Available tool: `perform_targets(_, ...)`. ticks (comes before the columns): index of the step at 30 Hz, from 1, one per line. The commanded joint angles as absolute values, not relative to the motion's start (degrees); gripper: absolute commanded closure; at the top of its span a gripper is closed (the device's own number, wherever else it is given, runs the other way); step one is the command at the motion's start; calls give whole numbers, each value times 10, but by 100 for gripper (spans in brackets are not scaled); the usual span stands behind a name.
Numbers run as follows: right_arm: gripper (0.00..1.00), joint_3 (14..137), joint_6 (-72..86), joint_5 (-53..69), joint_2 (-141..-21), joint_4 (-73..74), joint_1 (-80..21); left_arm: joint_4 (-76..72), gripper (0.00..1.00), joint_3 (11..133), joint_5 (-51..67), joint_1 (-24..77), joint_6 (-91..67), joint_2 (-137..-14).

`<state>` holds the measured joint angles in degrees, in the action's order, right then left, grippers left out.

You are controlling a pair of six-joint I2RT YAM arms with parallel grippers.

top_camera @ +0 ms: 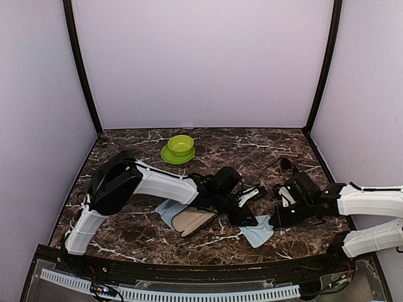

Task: Organize the sunglasses
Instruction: Pick up the corner of the glasses cleaning cloth at the corner of the board.

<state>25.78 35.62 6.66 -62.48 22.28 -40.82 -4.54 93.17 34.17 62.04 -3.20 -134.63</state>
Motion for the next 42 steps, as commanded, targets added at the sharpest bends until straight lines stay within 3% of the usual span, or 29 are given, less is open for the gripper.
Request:
perform_targets(1, 100, 253, 352, 68, -626, 209, -404, -32, 80, 949, 358, 623, -31, -1354)
perform_targets(29, 100, 252, 350, 71, -629, 208, -404, -60, 96, 955, 364, 622, -87, -1357)
perform_targets(42, 100, 252, 349, 72, -629, 208, -404, -85, 90, 949, 371, 610, -127, -1350)
